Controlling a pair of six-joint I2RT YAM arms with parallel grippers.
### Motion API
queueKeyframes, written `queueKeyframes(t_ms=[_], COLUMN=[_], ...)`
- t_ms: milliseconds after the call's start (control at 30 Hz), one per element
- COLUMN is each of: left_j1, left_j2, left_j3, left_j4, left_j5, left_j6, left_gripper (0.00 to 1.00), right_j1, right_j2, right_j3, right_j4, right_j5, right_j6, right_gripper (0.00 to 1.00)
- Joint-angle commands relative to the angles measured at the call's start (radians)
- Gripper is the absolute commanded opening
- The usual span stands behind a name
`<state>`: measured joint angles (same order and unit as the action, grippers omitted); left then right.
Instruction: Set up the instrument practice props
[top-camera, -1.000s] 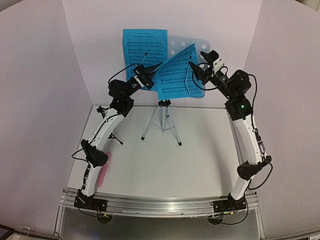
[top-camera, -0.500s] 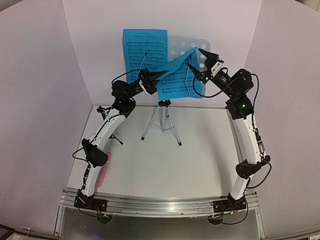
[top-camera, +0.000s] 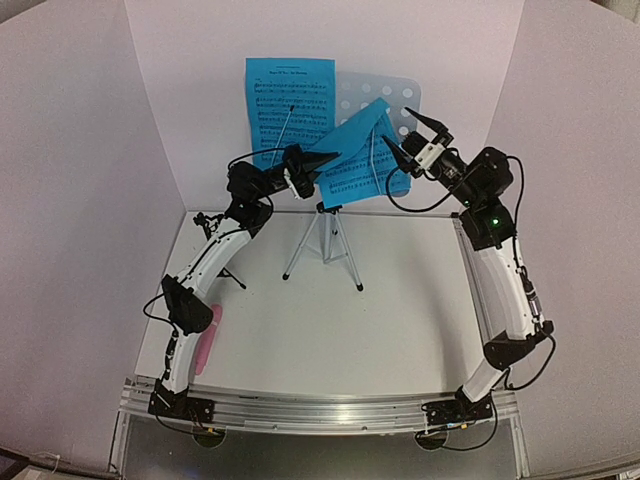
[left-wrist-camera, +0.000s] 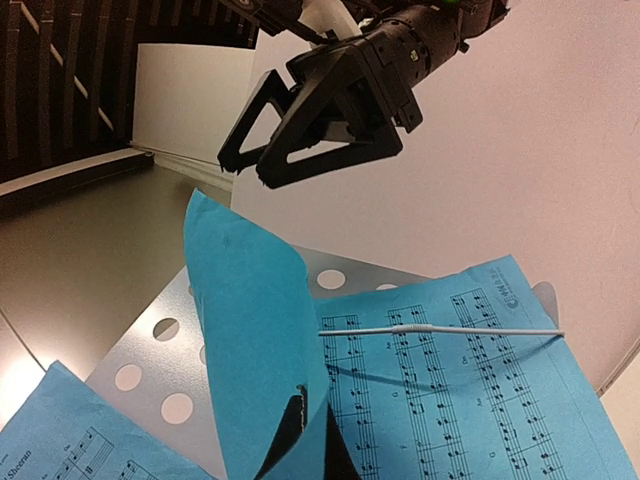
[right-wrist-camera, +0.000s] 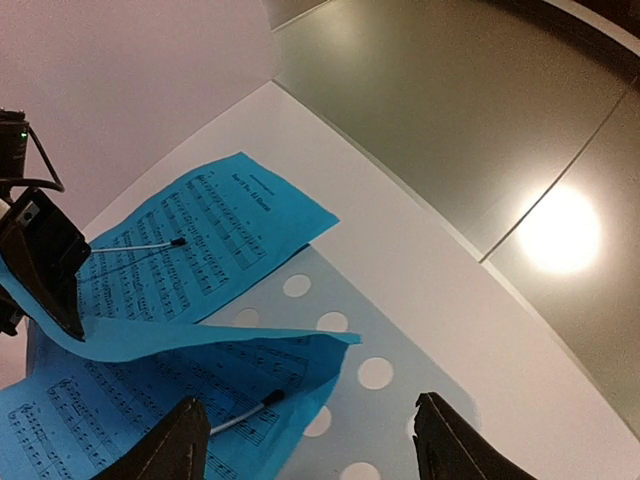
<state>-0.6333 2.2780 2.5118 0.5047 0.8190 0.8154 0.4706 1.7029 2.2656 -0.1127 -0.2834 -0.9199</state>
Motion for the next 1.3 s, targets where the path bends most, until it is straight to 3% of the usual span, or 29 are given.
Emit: queueKeyframes(t_ms=[0, 100, 200, 333, 500, 767, 1067, 1267], left_j1=[0.004, 0.004, 0.004, 0.004, 0.005, -0.004, -0.014, -0.016], left_j2=[-0.075, -0.067, -0.046, -0.039, -0.017, 0.032, 0.036, 0.029], left_j3=[0.018, 0.036, 0.081, 0.074, 0.110, 0.177, 0.164, 0.159], left_j4=[0.028, 0.040, 0.052, 0.096, 0.102, 0.116, 0.121, 0.121], left_j5=[0.017, 0.013, -0.042, -0.097, -0.103, -0.085, -0.114, -0.199], left_j6=[0.016, 0.007, -0.030, -0.037, -0.064, -0.096, -0.150, -0.314], left_gripper=[0.00, 0.00, 0.00, 0.00, 0.00, 0.00, 0.00, 0.00], right_j1=[-0.002, -0.002, -0.002, -0.003, -0.003, -0.003, -0.003, -0.003], right_j2=[-0.074, -0.064, -0.075, -0.166, -0.273, -0.272, -0.221, -0.159], right_j3=[0.005, 0.042, 0.057, -0.098, -0.311, -0.306, -0.285, -0.228], right_j4=[0.026, -0.019, -0.063, -0.108, -0.200, -0.353, -0.355, -0.350], right_j5=[0.042, 0.020, 0.097, 0.199, 0.269, 0.260, 0.149, 0.111], right_j6=[-0.068, -0.013, 0.194, 0.480, 0.705, 0.979, 1.055, 1.111], right_gripper=[0.68, 0.68, 0.67, 0.65, 0.64, 0.59, 0.48, 0.43])
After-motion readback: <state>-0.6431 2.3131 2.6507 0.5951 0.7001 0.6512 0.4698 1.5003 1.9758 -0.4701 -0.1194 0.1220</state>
